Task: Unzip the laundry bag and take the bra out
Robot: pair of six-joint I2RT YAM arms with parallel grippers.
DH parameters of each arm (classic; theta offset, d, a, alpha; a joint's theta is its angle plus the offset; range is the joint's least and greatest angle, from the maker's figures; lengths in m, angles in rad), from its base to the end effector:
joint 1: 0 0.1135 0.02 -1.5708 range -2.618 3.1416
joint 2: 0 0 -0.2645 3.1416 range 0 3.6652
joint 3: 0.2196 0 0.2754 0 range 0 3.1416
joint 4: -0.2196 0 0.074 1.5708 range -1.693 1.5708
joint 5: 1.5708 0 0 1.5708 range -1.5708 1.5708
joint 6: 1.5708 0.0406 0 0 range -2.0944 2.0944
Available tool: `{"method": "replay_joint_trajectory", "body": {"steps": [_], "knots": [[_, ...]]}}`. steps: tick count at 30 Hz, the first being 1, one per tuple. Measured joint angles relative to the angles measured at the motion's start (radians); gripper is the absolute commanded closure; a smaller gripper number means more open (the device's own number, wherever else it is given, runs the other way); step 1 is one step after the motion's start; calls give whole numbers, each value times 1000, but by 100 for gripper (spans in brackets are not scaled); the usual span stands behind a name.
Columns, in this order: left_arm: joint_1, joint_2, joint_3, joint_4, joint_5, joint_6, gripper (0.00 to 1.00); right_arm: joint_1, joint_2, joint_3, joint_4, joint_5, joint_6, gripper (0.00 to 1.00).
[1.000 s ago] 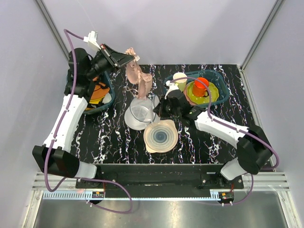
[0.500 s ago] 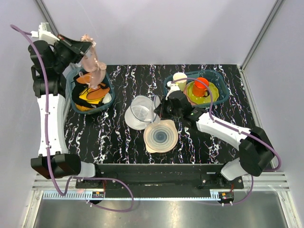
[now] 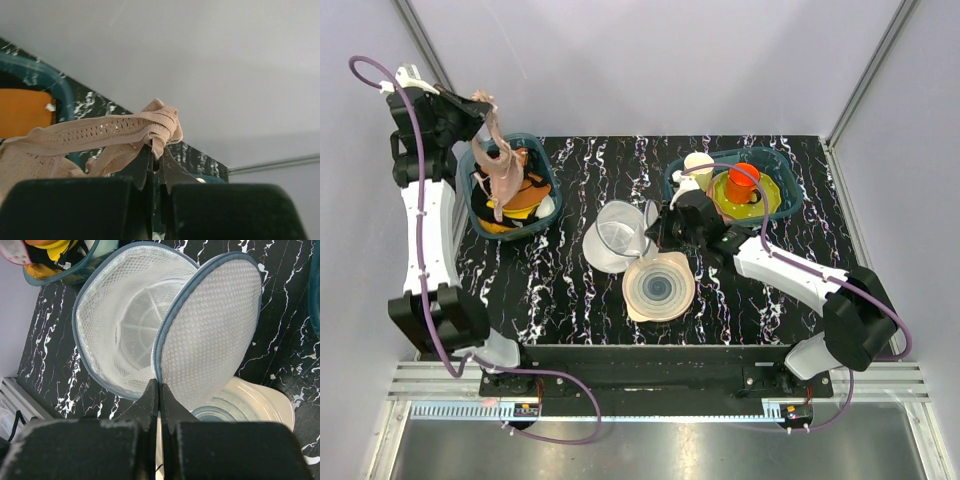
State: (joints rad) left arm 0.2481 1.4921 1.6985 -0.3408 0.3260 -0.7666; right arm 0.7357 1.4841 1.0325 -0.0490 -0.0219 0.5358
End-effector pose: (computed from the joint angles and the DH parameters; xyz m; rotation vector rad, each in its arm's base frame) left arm 0.3536 0.0762 0.4759 -0.6215 1.6283 -0.6607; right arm 0.2705 0.2460 0.2587 -0.2307 2.1590 0.7834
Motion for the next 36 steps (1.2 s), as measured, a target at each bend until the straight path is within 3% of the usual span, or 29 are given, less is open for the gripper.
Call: {"method": "replay_joint_trajectory", "body": {"steps": [6, 19, 36], "knots": [[18, 151, -40, 26, -74, 22, 100, -11, 3, 0, 0, -7, -5, 100], [21, 362, -309, 230, -181, 37, 100, -17, 12, 0, 2, -10, -9, 100], [3, 453, -230, 227, -188, 117, 100, -18, 19, 0, 3, -22, -9, 100]]}}
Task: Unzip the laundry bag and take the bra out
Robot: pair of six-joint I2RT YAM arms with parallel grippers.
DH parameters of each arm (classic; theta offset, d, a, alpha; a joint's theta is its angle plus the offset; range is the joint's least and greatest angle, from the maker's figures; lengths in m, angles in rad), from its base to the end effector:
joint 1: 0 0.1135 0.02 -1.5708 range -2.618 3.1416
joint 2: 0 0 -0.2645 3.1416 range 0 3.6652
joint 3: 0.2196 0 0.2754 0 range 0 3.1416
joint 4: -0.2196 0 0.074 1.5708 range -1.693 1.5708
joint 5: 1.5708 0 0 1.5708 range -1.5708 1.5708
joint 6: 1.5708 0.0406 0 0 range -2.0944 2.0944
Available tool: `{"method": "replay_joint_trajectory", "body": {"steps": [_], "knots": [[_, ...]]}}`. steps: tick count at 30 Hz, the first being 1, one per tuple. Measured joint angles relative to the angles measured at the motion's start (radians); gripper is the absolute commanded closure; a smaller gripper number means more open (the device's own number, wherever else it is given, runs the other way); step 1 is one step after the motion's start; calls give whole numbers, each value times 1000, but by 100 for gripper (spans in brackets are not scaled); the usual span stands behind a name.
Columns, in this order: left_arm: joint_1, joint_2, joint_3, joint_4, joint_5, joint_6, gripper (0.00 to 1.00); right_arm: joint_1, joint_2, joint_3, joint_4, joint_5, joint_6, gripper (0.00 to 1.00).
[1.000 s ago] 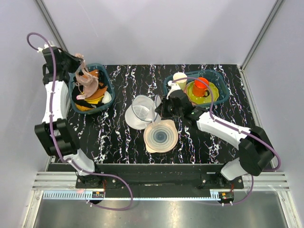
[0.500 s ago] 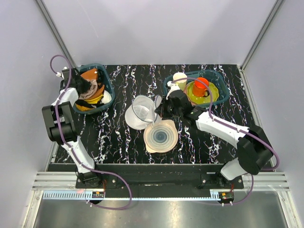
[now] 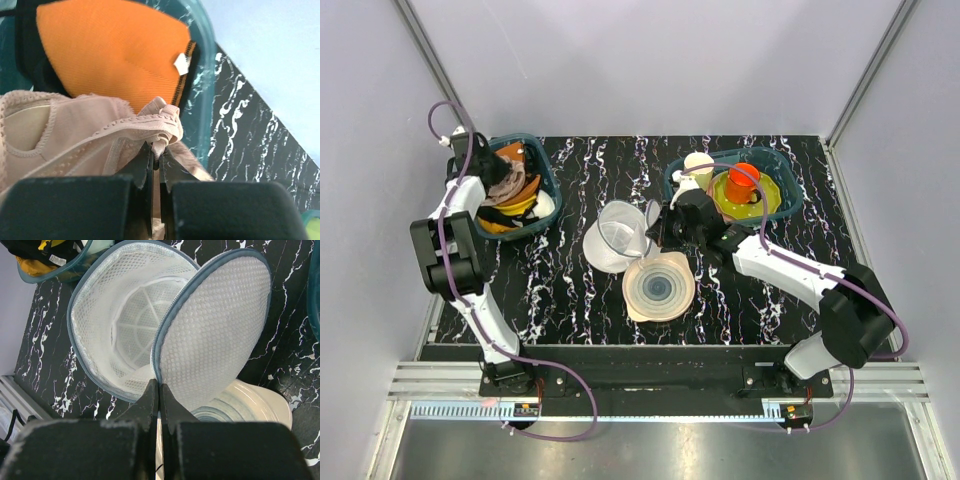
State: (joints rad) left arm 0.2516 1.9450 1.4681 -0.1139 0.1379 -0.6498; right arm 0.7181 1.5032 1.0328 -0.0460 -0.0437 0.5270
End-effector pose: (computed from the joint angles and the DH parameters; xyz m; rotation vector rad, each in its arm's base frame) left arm 0.4642 0.1136 0.2260 -0.8766 1.9956 -0.3773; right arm 0.2764 0.2438 0.2525 -0.2365 2.1755 0.7816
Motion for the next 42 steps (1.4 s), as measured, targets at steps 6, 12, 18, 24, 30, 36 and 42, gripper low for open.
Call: {"method": "replay_joint_trajectory", "body": {"steps": [6, 12, 18, 24, 30, 36, 42], "knots": [[-9, -54, 109, -41, -1, 22, 100, 0, -2, 0, 0, 0, 0, 100], [-11, -101, 251, -53, -10, 30, 100, 0, -3, 0, 0, 1, -3, 100], [-14, -105, 351, -59, -16, 35, 100, 0, -3, 0, 0, 1, -6, 100], [-16, -106, 287, -42, -19, 36, 100, -1, -3, 0, 0, 1, -6, 100], [-16, -77, 110, -25, -35, 31, 100, -1, -3, 0, 0, 0, -7, 100], [-16, 19, 37, -19, -37, 21, 78, -1, -8, -6, 0, 1, -7, 100], [-17, -11, -86, -10, -37, -1, 24, -1, -21, -7, -3, 1, -7, 100]]}}
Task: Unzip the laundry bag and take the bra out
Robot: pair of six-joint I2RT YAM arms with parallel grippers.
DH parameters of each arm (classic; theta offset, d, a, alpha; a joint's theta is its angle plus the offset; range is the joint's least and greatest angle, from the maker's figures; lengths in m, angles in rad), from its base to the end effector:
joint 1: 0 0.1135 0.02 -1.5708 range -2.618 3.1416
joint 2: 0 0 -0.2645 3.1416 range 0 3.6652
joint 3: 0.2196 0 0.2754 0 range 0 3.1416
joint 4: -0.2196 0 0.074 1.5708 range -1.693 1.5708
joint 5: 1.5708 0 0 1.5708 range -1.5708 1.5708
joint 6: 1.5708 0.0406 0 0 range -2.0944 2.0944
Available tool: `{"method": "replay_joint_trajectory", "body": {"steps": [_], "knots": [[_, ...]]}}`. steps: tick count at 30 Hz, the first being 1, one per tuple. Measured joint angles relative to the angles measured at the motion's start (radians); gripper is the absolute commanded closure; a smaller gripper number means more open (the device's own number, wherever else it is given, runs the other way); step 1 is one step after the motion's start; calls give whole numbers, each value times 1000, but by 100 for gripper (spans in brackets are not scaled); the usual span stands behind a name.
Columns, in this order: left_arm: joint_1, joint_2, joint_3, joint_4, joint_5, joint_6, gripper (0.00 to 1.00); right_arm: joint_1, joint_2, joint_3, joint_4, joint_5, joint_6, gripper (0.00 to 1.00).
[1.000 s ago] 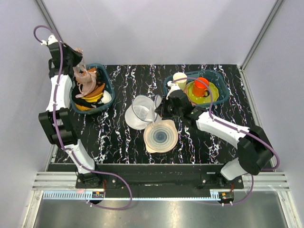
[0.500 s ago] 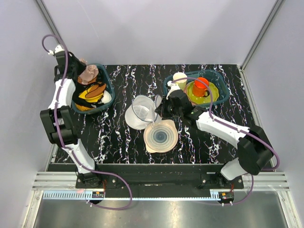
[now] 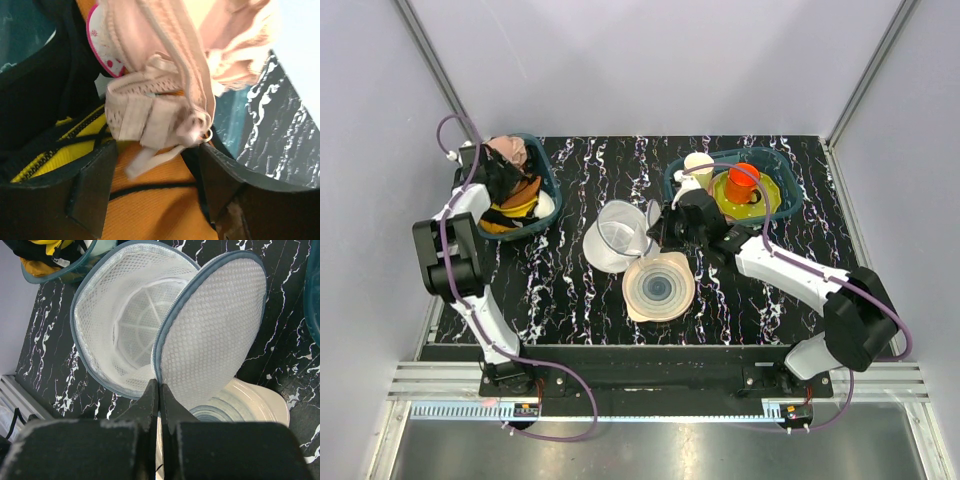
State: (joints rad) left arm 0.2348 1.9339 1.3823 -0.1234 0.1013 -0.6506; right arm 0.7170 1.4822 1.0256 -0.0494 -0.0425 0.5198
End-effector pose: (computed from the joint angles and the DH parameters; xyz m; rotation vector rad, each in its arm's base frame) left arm 0.4518 0.1039 0.1995 -0.9195 2.0683 -0.3367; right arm 0.2736 0.2408 0.2568 -0.2413 2.1629 0.7810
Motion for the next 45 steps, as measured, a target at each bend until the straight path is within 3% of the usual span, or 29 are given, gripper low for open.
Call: {"method": "replay_joint_trajectory", "body": {"steps": [2, 3, 15, 23, 30, 36, 37, 38, 41, 42, 45], "knots": [[-1, -42, -2, -22, -1, 0, 20, 0, -3, 0, 0, 0, 0, 100], [-3, -70, -2, -32, -1, 1, 13, 0, -3, 0, 0, -1, 0, 100], [-65, -538, -59, -94, 3, 60, 10, 0, -29, -22, 1, -1, 1, 100], [-154, -810, -328, -146, 48, 109, 10, 0, -79, -39, -8, 24, -5, 100], [-162, -903, -424, -200, 87, 115, 9, -3, -109, -8, -21, 80, -33, 100], [-162, -920, -432, -205, 110, 113, 9, -4, -4, 118, -11, 81, -43, 100], [-162, -921, -435, -205, 114, 111, 9, -4, 23, 135, -4, 78, -44, 98], [-162, -924, -438, -207, 118, 109, 9, -4, 42, 147, 0, 76, -45, 67], [-162, -932, -443, -219, 129, 108, 7, -4, 114, 208, -31, 67, -58, 20], [-163, -934, -443, -221, 132, 108, 7, -4, 139, 243, -57, 63, -69, 9], [-163, -939, -442, -229, 141, 108, 4, -4, 172, 318, -115, 66, -97, 0]]}}
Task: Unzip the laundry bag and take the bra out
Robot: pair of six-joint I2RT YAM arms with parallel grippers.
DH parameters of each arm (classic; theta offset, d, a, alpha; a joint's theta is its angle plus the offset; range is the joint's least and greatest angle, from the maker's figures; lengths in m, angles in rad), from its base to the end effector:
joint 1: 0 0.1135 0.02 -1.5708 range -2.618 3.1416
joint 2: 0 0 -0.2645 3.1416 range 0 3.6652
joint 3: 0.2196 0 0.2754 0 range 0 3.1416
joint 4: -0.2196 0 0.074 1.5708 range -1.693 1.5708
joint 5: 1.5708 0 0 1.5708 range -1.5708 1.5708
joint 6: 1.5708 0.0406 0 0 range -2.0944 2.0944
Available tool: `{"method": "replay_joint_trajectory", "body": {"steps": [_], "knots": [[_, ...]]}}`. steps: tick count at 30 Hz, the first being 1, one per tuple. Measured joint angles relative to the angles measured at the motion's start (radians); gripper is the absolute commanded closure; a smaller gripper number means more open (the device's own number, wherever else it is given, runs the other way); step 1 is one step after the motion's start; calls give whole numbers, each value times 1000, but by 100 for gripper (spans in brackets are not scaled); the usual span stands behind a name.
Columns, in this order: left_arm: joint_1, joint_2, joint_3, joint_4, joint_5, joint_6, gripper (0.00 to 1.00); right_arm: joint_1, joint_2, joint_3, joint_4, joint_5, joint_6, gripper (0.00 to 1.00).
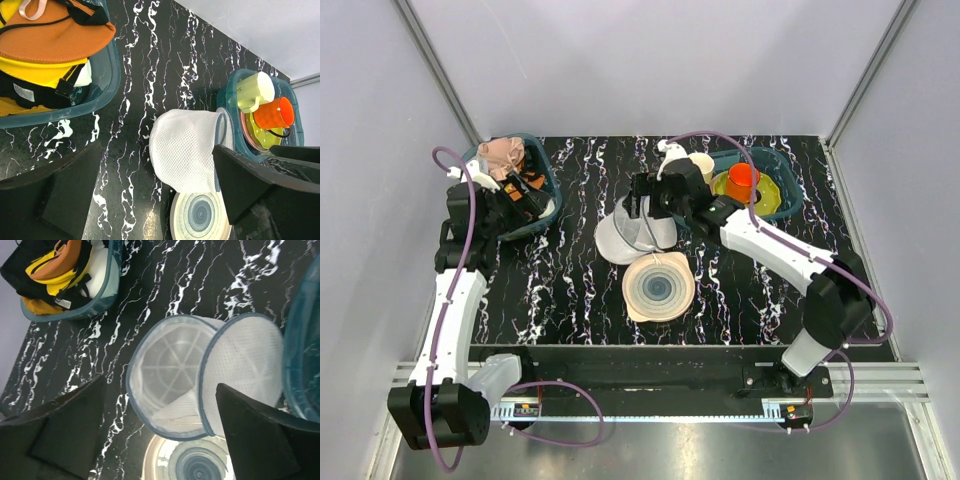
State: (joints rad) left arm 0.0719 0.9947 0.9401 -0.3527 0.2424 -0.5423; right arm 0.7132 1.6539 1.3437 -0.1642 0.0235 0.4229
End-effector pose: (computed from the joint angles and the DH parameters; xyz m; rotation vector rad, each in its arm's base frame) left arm 0.2518 0.0084 0.3356 -0.4518 1.9546 -0.5433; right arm 0.3169 0.2729 0.2998 -0.2909 2.0951 0.6739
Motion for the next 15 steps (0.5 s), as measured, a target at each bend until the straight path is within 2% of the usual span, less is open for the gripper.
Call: {"method": "replay_joint_trajectory", "body": {"steps": [8, 15], "knots": [[0, -4, 31, -61, 37, 12, 1, -1, -154, -37, -94, 146, -35, 0], [-2, -43, 52, -116, 45, 42, 1, -5, -294, -132, -212, 369, -18, 0]]}}
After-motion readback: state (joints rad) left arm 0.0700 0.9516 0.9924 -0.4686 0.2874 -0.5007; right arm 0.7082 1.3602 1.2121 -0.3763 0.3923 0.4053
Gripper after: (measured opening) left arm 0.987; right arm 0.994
